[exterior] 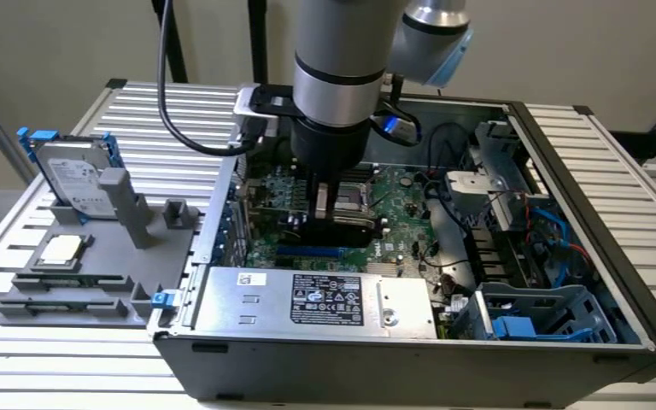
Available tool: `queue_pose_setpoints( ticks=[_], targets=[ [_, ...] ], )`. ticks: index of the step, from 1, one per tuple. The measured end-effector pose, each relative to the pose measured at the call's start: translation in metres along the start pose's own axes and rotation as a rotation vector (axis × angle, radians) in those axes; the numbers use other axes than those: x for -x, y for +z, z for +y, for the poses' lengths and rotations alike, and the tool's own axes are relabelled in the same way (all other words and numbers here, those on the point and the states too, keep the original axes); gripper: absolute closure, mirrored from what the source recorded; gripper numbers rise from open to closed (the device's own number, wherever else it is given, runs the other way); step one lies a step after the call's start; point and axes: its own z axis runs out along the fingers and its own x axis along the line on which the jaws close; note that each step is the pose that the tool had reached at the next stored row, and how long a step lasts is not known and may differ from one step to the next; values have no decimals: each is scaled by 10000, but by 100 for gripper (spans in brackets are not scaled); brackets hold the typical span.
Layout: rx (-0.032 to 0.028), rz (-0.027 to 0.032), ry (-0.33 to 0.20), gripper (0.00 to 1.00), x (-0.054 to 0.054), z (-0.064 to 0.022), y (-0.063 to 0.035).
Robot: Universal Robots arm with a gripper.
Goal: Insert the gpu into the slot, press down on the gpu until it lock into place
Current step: 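Insert the gpu into the slot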
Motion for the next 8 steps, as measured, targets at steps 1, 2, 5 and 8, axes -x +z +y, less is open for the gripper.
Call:
queue_pose_setpoints(
  ticks=[1,2,5,8],
  targets=[
    [4,5,2,74,-1,2,5],
    [8,9,3,74,-1,5,9],
    [20,20,4,74,0,13,20],
    [21,22,4,74,3,19,30]
  ],
)
